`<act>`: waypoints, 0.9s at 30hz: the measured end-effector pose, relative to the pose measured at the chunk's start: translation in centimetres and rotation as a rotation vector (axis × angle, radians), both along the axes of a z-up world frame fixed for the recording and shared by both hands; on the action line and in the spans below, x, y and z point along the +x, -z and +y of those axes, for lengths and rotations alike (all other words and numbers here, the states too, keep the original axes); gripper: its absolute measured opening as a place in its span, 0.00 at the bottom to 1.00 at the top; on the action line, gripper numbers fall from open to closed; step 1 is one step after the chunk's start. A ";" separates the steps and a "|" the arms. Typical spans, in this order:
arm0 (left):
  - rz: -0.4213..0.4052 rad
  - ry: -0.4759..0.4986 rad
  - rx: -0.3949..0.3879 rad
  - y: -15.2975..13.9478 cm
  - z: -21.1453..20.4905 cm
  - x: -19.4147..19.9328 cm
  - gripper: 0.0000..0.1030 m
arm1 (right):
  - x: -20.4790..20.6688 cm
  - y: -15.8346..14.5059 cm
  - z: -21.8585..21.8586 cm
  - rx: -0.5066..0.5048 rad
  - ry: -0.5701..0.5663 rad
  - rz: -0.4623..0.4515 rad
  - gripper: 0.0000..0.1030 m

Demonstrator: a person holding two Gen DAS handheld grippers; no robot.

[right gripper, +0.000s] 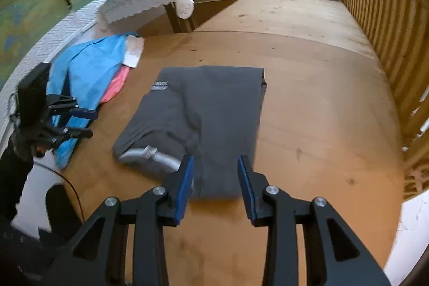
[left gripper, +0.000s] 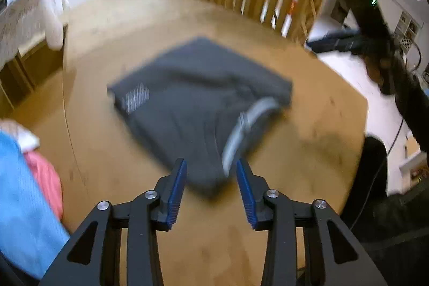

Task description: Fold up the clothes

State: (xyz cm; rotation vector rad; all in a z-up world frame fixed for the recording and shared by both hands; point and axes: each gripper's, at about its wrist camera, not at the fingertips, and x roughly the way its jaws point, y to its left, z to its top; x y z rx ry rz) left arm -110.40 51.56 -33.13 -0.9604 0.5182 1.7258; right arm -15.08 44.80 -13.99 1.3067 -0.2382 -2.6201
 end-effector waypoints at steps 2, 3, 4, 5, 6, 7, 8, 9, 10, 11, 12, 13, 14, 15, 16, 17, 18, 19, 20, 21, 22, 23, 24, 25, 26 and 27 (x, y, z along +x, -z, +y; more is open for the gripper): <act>-0.025 -0.013 -0.018 0.9 2.5 -1.0 0.41 | -2.3 2.2 -0.5 -0.029 -0.001 -0.055 0.33; -0.022 -0.011 -0.036 1.6 3.2 -1.2 0.41 | -2.9 3.2 -1.2 -0.020 -0.021 -0.080 0.33; -0.019 -0.009 -0.054 2.2 4.0 -1.4 0.41 | -3.5 4.2 -1.9 -0.012 -0.042 -0.105 0.33; -0.021 0.012 -0.066 2.8 4.9 -1.3 0.41 | -3.7 4.8 -2.4 -0.001 -0.051 -0.112 0.33; 0.000 0.015 -0.087 3.4 5.5 -1.3 0.41 | -3.9 5.5 -2.9 0.020 -0.062 -0.122 0.33; 0.021 0.017 -0.107 3.9 6.0 -1.2 0.41 | -4.2 6.0 -3.2 0.033 -0.071 -0.128 0.33; 0.042 0.020 -0.127 4.4 6.6 -1.2 0.41 | -4.4 6.3 -3.4 0.049 -0.078 -0.129 0.33; 0.071 0.033 -0.143 4.8 7.0 -1.0 0.41 | -4.7 6.7 -3.4 0.061 -0.082 -0.133 0.33; 0.085 0.047 -0.171 5.2 7.2 -1.0 0.40 | -4.9 7.1 -3.3 0.057 -0.082 -0.141 0.33; 0.098 0.060 -0.199 5.7 7.4 -1.0 0.37 | -5.1 7.5 -3.1 0.045 -0.084 -0.154 0.33; 0.111 0.074 -0.226 6.1 7.5 -0.9 0.31 | -5.3 7.9 -2.6 0.025 -0.086 -0.167 0.33; 0.109 0.084 -0.228 6.4 7.2 -1.0 0.22 | -5.4 7.9 -2.2 -0.003 -0.083 -0.175 0.33; 0.107 0.093 -0.230 6.7 7.0 -1.0 0.22 | -5.5 8.0 -1.7 -0.032 -0.080 -0.182 0.33; 0.105 0.103 -0.233 7.0 6.7 -1.1 0.22 | -5.6 8.1 -1.3 -0.060 -0.077 -0.189 0.33; 0.102 0.112 -0.235 7.3 6.4 -1.1 0.21 | -5.6 7.9 -0.9 -0.103 -0.067 -0.188 0.33; 0.070 0.100 -0.227 7.2 5.9 -1.5 0.21 | -5.7 7.7 -0.6 -0.147 -0.057 -0.187 0.33; 0.062 0.100 -0.226 7.1 5.5 -1.6 0.21 | -5.6 7.0 -0.1 -0.198 -0.053 -0.156 0.33; 0.053 0.100 -0.224 7.0 5.2 -1.7 0.21 | -5.6 6.4 0.0 -0.194 -0.043 -0.120 0.33; 0.051 0.095 -0.213 6.5 4.8 -1.8 0.23 | -5.6 5.8 0.1 -0.189 -0.034 -0.084 0.34; 0.043 0.076 -0.188 5.9 4.4 -2.1 0.23 | -5.7 5.7 -0.2 -0.112 -0.014 -0.057 0.34; 0.031 0.051 -0.160 5.3 4.1 -2.5 0.23 | -6.0 6.4 -0.7 -0.062 -0.019 -0.073 0.35; 0.014 0.015 -0.127 4.7 3.8 -3.1 0.26 | -6.3 7.0 -1.2 -0.012 -0.023 -0.090 0.35; 0.000 -0.025 -0.102 4.2 3.7 -3.8 0.28 | -6.6 8.1 -1.9 0.018 -0.045 -0.132 0.35; -0.007 -0.060 -0.087 4.1 3.9 -4.5 0.32 | -6.4 8.6 -2.3 0.052 -0.058 -0.130 0.35; -0.014 -0.095 -0.072 4.0 4.1 -5.1 0.36 | -6.1 8.5 -3.0 0.098 -0.068 -0.103 0.35; -0.020 -0.109 -0.070 4.2 4.6 -5.6 0.36 | -5.9 8.3 -3.8 0.148 -0.080 -0.121 0.35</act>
